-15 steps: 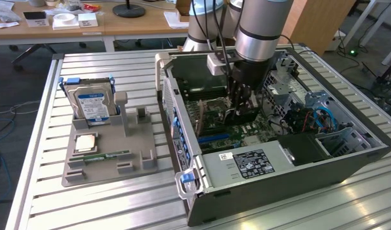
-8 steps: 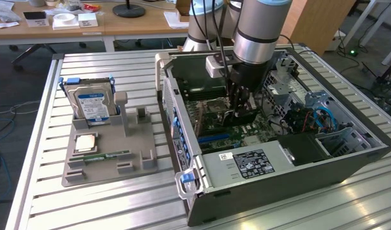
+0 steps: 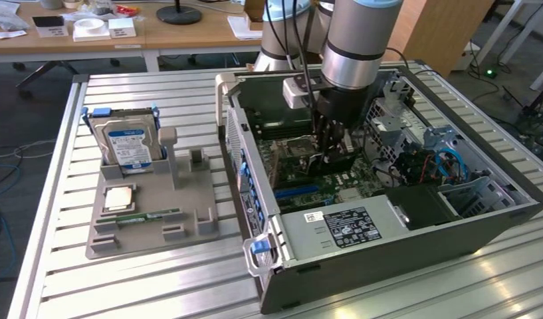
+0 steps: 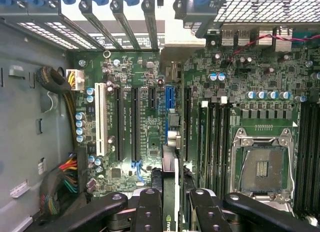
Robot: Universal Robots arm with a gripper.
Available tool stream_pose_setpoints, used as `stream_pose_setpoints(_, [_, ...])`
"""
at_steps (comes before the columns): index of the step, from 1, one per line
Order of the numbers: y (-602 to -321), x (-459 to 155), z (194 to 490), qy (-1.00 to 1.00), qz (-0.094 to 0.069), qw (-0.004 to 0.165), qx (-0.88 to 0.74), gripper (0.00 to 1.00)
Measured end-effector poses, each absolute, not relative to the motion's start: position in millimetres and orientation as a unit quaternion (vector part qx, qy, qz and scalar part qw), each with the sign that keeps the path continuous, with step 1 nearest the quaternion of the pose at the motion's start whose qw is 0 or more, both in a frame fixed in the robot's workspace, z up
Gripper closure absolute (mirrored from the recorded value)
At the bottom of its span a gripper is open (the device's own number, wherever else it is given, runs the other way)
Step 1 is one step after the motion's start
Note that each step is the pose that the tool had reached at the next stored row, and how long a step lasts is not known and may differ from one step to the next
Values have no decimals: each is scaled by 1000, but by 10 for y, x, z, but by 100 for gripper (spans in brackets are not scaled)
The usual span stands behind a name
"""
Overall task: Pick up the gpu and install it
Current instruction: 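Insert the gpu into the slot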
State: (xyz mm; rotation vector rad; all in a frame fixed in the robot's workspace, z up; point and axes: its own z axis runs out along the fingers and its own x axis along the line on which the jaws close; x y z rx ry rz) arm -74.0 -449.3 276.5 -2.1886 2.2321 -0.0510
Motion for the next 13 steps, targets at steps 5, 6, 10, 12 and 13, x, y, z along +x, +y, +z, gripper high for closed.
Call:
stream_pose_setpoints(5, [-4511, -758, 2749, 714, -16, 8, -700, 74])
stream_pose_setpoints(6, [-4511, -759, 2747, 714, -16, 7, -700, 74])
stream_pose_setpoints(10, [-4511, -782, 2724, 714, -16, 8, -700, 74])
stream_pose_setpoints(12, [-4511, -796, 2710, 714, -16, 8, -700, 74])
stream_pose_setpoints(13, [-4512, -801, 2706, 714, -16, 7, -700, 74])
